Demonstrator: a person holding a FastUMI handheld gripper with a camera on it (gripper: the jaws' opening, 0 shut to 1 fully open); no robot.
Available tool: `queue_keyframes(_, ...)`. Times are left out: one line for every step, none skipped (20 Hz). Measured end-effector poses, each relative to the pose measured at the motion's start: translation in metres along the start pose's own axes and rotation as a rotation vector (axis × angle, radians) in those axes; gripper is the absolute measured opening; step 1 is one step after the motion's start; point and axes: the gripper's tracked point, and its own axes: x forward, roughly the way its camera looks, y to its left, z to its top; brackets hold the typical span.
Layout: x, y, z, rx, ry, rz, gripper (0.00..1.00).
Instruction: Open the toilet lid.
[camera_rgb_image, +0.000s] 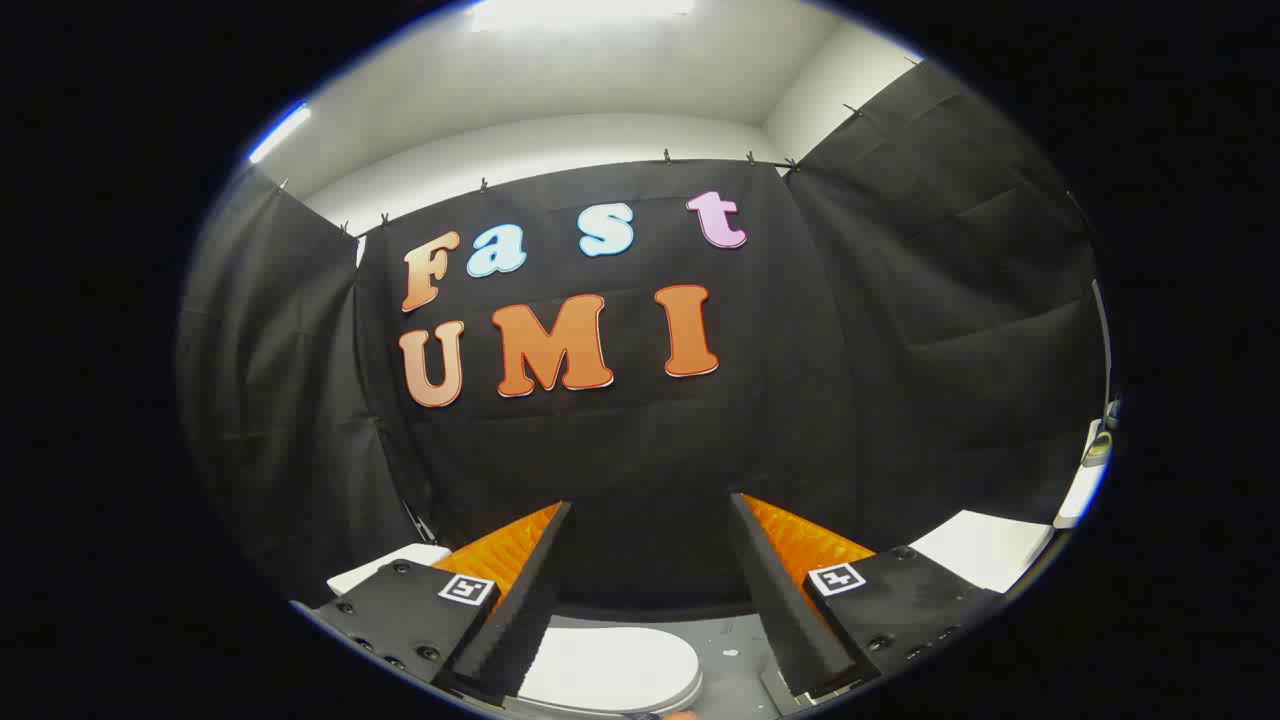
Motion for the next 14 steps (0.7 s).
queue_keyframes(-0.0002, 0.0007, -0.0004, 0.001, 0.002, 0.001, 0.98)
queue_keyframes(0.0003, 0.0005, -0.0015, 0.001, 0.004, 0.001, 0.98)
queue_keyframes(0.0006, 0.0001, -0.0015, 0.001, 0.004, 0.001, 0.98)
queue_keyframes(0.0002, -0.0008, -0.0019, 0.001, 0.005, 0.000, 0.98)
queue_keyframes(0.0007, -0.0019, -0.0031, 0.002, 0.007, -0.001, 0.98)
queue_keyframes(0.0013, -0.0031, -0.0036, 0.003, 0.008, -0.002, 0.98)
queue_keyframes(0.0021, -0.0027, -0.0036, 0.005, 0.008, -0.003, 0.98)
queue_keyframes(0.0017, -0.0030, -0.0035, 0.007, 0.008, -0.003, 0.98)
queue_keyframes(0.0014, -0.0030, -0.0039, 0.008, 0.008, -0.003, 0.98)
queue_keyframes(0.0028, -0.0038, -0.0043, 0.008, 0.009, -0.003, 0.98)
queue_keyframes(0.0024, -0.0039, -0.0046, 0.007, 0.009, -0.003, 0.98)
queue_keyframes(0.0025, -0.0035, -0.0042, 0.006, 0.007, -0.003, 0.98)
queue_keyframes(0.0020, -0.0035, -0.0026, 0.006, 0.006, -0.004, 0.98)
queue_keyframes(0.0022, -0.0033, -0.0028, 0.006, 0.006, -0.003, 0.98)
